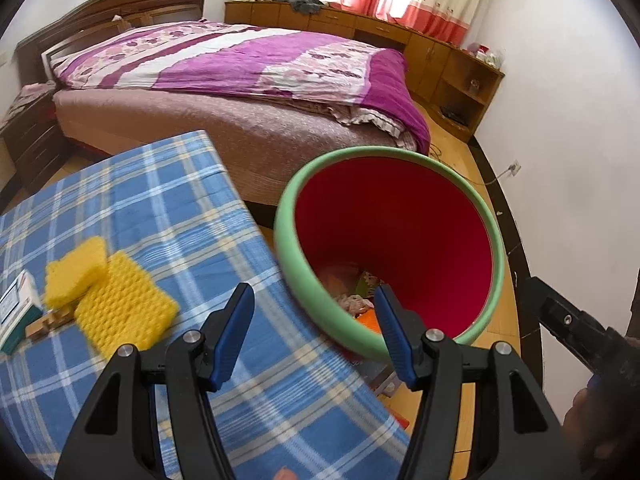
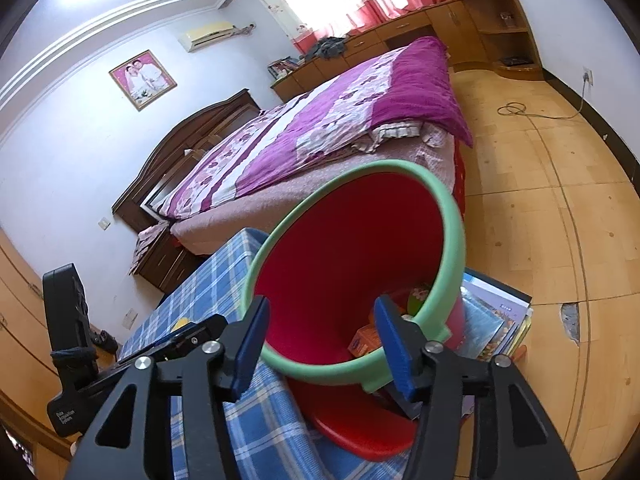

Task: Collect trash
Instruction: 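Move both grippers back over the table toward the white medicine box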

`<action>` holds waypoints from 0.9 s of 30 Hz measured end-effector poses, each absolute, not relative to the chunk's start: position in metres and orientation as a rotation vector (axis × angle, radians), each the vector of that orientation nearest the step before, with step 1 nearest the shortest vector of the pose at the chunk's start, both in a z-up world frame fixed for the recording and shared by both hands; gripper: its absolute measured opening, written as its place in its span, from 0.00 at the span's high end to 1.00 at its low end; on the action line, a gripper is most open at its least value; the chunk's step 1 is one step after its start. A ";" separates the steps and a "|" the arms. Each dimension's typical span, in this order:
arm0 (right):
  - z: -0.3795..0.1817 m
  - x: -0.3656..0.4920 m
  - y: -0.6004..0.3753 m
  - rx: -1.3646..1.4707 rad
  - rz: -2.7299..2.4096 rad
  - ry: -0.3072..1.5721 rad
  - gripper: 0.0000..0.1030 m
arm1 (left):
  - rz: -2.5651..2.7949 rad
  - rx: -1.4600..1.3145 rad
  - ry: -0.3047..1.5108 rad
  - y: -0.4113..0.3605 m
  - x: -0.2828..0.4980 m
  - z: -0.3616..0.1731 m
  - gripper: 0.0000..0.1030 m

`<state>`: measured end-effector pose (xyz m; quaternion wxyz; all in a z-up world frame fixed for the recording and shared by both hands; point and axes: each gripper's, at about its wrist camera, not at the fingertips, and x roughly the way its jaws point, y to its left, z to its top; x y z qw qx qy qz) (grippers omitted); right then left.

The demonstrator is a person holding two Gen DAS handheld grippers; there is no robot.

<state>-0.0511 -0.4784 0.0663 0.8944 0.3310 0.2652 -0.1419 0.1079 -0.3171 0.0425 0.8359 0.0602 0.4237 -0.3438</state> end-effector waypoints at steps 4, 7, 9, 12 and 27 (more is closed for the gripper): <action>0.068 -0.051 -0.466 0.676 -0.275 0.554 0.38 | -0.702 0.114 0.884 -0.298 0.106 0.049 0.39; 0.070 -0.049 -0.456 0.666 -0.262 0.560 0.37 | -0.684 0.099 0.876 -0.284 0.106 0.053 0.39; 0.071 -0.049 -0.451 0.660 -0.254 0.563 0.37 | -0.672 0.088 0.870 -0.274 0.106 0.056 0.39; 0.073 -0.047 -0.439 0.647 -0.240 0.569 0.37 | -0.655 0.077 0.864 -0.261 0.107 0.058 0.39; 0.073 -0.027 -0.387 0.591 -0.169 0.619 0.32 | -0.504 0.012 0.841 -0.171 0.118 0.061 0.39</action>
